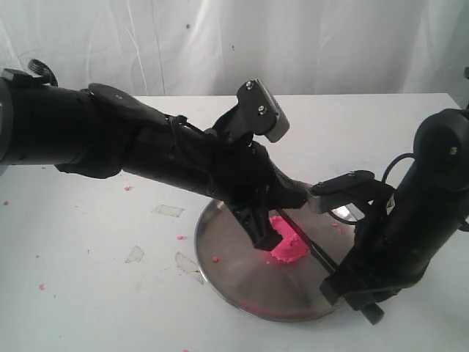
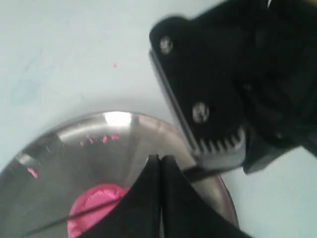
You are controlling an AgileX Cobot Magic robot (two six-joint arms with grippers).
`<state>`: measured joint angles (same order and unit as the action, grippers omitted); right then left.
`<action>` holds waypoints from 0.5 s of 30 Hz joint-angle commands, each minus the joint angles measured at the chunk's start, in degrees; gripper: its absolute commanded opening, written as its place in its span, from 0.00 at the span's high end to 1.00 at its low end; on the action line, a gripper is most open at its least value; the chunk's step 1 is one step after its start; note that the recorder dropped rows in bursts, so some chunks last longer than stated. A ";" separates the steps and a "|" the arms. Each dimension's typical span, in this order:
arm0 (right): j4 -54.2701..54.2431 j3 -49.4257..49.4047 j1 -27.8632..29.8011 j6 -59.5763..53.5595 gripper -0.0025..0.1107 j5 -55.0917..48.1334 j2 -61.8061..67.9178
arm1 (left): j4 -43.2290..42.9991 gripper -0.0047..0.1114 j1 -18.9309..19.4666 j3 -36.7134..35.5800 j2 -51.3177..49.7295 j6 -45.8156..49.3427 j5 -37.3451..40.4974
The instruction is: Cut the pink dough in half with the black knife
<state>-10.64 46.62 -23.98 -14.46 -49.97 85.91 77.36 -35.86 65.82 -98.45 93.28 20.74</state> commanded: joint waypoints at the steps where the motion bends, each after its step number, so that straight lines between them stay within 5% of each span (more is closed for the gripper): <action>1: -0.14 1.44 -0.58 -0.59 0.98 -0.15 1.36 | 11.65 0.96 0.08 -0.16 -0.84 11.21 0.09; 15: 0.18 1.66 -0.62 1.00 0.98 0.28 3.97 | 12.55 0.96 0.08 -0.16 -6.76 17.63 0.72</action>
<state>-10.64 47.89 -24.54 -14.05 -49.99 90.02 88.75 -35.86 65.82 -105.25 110.27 20.90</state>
